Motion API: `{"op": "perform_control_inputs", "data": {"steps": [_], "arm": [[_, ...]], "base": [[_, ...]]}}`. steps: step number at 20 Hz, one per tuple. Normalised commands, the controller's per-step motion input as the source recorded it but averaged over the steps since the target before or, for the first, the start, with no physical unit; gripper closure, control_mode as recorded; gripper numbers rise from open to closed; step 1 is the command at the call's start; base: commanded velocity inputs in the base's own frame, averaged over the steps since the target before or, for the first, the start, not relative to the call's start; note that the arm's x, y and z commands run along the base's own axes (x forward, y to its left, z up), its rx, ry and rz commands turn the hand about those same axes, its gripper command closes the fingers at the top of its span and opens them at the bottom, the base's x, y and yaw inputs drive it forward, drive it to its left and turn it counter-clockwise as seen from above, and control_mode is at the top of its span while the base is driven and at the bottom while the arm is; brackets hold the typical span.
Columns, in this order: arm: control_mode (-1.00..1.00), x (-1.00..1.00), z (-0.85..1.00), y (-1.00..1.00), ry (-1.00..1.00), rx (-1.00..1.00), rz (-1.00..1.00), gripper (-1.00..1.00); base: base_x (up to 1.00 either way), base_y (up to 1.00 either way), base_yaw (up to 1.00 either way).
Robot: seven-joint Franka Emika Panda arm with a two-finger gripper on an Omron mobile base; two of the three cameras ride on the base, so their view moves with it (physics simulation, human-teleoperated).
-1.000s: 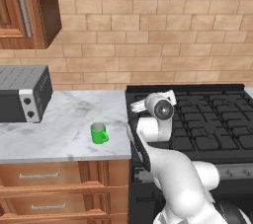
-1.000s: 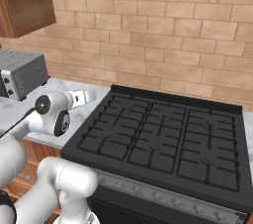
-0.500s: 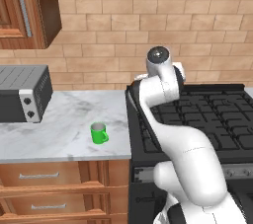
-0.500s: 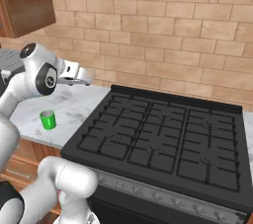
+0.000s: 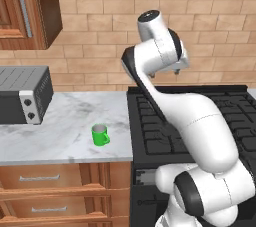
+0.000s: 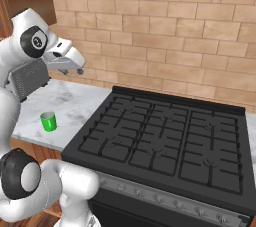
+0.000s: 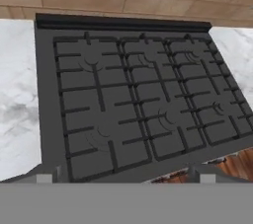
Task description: Clear the mugs and bowl far away from the sink.
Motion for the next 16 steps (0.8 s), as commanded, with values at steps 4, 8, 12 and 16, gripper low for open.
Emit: {"op": "perform_control_inputs", "data": {"steps": [4,8,12,16], "arm": [[-1.0,-0.26,-0.15,-0.12,-0.06,0.03,0.0,-1.0],[-1.0,-0.21,-0.16,-0.17,-0.07,0.02,0.05,-1.0],[-1.0,-0.32,-0.14,-0.25,-0.14,0.03,0.17,-1.0],[-1.0,-0.35,0.0,-0.16,-0.15,0.02,0.18,-1.0]], "base": [[0.0,0.0,0.0],[0.0,0.0,0.0],[0.0,0.0,0.0],[0.0,0.0,0.0]]}}
